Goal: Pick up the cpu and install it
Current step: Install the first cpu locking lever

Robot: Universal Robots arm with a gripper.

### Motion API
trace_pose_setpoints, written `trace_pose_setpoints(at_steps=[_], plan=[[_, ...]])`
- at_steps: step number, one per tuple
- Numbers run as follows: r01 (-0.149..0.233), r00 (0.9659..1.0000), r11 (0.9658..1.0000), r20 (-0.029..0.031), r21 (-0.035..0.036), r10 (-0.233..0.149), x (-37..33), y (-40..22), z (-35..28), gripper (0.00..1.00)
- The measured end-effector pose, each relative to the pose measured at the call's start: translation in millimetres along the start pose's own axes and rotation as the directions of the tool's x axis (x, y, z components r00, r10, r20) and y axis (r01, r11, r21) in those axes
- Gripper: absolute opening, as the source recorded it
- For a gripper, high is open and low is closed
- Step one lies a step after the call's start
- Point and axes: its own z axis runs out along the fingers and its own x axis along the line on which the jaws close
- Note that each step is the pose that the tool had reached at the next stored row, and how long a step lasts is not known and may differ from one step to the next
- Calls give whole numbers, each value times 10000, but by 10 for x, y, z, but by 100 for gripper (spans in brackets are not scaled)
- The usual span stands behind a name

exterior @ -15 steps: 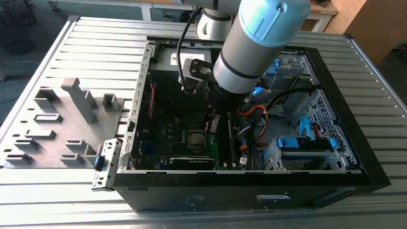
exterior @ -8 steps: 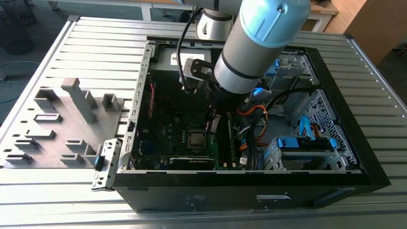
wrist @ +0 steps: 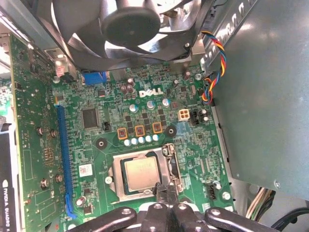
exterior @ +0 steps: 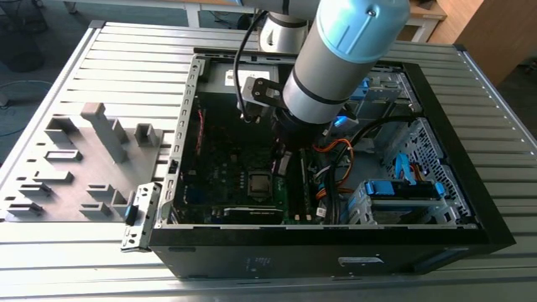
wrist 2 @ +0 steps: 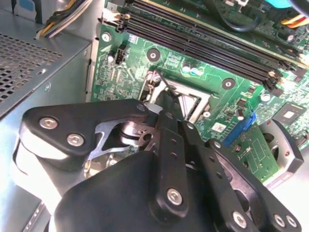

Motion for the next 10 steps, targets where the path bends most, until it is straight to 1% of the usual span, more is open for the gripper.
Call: trace_pose_setpoints(at_steps=[2, 4, 7, 10], plan=[[-1, 10000, 10000, -5, 2, 1, 0, -2, 7, 11], [-6, 10000, 10000, -31, 7, 6, 1, -4, 14, 11], [-32, 9999, 10000, -113, 27, 32, 2, -6, 28, 11], [-69, 9997, 10000, -216, 54, 70, 3, -9, 42, 11]])
